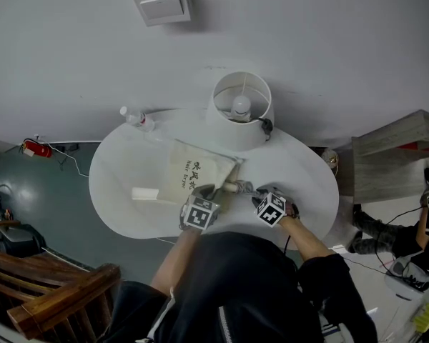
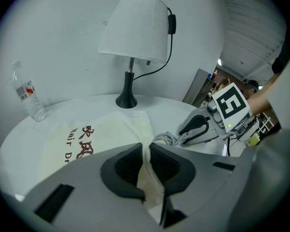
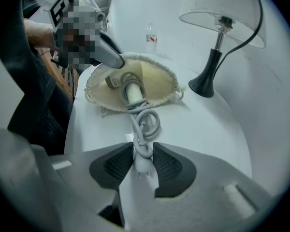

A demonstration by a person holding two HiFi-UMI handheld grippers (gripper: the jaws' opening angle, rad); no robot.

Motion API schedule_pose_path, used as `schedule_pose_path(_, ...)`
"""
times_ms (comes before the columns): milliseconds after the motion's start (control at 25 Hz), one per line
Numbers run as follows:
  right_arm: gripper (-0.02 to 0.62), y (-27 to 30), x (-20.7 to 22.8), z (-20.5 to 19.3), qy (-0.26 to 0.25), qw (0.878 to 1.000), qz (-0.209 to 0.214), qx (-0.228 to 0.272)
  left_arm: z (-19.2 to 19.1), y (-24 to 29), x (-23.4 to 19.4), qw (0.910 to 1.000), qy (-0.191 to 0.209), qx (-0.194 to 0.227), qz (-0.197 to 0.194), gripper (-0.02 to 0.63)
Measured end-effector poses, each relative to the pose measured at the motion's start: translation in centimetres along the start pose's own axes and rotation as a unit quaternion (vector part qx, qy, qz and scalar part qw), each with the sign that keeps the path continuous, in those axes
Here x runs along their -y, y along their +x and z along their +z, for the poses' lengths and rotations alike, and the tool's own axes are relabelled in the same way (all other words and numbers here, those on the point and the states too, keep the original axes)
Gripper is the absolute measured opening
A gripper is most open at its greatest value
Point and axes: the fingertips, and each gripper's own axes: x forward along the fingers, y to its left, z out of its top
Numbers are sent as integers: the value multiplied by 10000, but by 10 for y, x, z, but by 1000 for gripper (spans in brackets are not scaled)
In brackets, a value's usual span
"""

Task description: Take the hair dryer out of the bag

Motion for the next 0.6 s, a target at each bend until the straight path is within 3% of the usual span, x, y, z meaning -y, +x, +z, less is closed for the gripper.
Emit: schedule_pose_path(600, 124, -10, 5, -27, 27, 9999, -56, -147, -2, 2, 1, 10000, 28, -54, -27, 51)
